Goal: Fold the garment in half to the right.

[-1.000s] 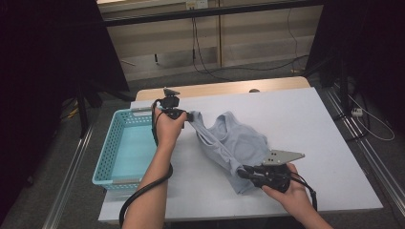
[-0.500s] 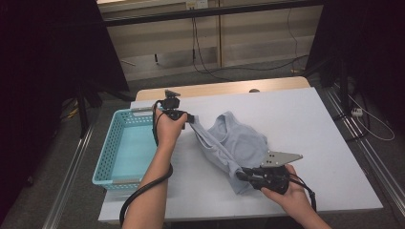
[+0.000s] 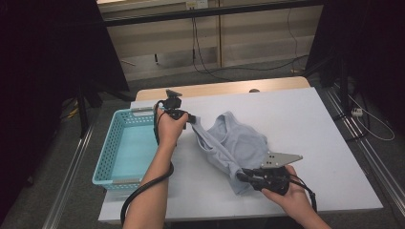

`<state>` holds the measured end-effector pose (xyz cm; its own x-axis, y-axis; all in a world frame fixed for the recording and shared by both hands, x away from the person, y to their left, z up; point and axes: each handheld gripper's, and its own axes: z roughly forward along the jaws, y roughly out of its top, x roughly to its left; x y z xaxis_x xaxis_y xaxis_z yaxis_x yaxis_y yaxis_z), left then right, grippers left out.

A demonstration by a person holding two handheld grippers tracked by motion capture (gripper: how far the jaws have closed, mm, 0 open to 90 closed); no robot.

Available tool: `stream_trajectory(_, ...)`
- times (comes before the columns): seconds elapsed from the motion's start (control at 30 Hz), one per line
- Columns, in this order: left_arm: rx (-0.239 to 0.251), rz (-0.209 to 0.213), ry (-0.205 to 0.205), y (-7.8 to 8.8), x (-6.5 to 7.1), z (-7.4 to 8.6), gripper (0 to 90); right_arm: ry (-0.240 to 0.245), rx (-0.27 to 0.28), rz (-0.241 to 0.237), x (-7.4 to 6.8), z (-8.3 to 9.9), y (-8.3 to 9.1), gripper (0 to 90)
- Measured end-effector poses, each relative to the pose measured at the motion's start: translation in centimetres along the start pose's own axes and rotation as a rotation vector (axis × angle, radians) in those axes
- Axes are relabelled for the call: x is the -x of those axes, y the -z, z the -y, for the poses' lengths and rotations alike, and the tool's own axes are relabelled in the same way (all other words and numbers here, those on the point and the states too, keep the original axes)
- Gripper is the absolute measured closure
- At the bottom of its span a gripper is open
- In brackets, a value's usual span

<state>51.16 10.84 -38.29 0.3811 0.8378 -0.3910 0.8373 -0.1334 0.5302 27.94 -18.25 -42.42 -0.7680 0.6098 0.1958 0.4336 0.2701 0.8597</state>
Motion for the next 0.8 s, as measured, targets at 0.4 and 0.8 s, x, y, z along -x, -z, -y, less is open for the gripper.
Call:
stream_trajectory(0.4,0.077,0.086,-0.054,0.4,2.9,-1.3,85.8,-0.043,0.004,0.124,1.4,1.5,2.3,79.0)
stream_trajectory(0.8,0.15,0.056,-0.125,0.6,3.6,-0.7,40.0,-0.184,0.022,0.245,3.5,4.0,3.7,78.1)
